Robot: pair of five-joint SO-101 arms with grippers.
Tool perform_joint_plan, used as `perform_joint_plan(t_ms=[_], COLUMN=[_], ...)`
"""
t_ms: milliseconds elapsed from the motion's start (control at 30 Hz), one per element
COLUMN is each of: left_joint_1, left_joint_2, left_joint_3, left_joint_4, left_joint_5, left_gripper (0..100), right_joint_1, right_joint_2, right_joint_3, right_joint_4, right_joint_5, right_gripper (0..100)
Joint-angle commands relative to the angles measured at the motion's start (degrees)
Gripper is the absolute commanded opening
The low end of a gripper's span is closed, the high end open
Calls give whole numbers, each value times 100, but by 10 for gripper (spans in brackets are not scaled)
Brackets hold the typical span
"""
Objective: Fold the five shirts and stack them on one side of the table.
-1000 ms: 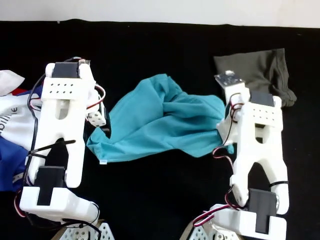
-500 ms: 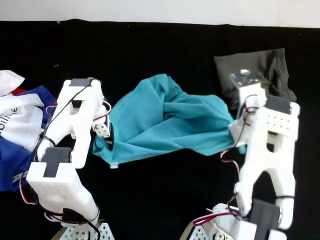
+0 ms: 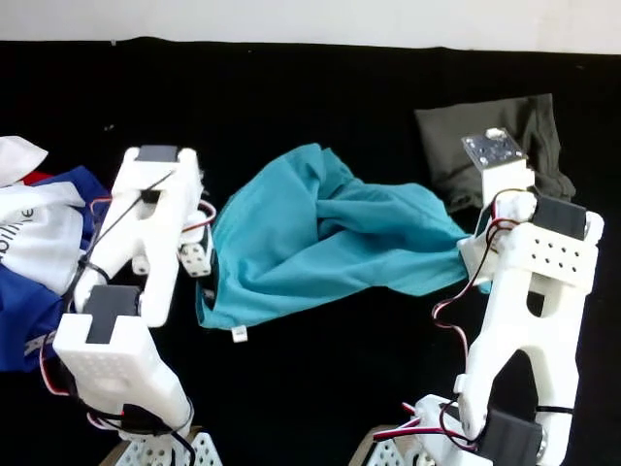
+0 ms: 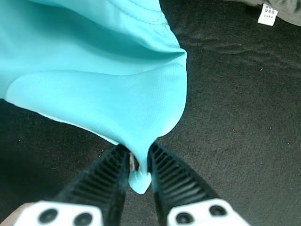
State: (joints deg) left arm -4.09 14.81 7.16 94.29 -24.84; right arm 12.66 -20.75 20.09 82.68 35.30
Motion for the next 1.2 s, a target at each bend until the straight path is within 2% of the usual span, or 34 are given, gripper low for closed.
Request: perform_joint_plan(t_ms=[0,200,333,433,567,667,1167], left_joint_1=[435,1200,1481,1314,769,541,549], left_joint_2=[-48,-549,-505,-233,-40,-40,31], left_joint_3=[-567,-1059,-505,479,1367,1429,1464], left_joint_4=[440,571,396,-299,-1284,-1380,-1829], left_joint_5=[255,440,422,404,211,149,158], left_gripper=[203,203,203,203,203,203,203], right_joint_1=[57,57,57,57,57,57,57], right_joint_2=[-180,-180,-180,-180,-180,-180,-180], right_joint_3=[-84,-75,-75,-75,-75,-75,-75], right_joint_4=[22,22,22,22,31,31,31], right_joint_5=[70,70,62,62,62,62,62], right_gripper=[5,5,5,5,5,5,5])
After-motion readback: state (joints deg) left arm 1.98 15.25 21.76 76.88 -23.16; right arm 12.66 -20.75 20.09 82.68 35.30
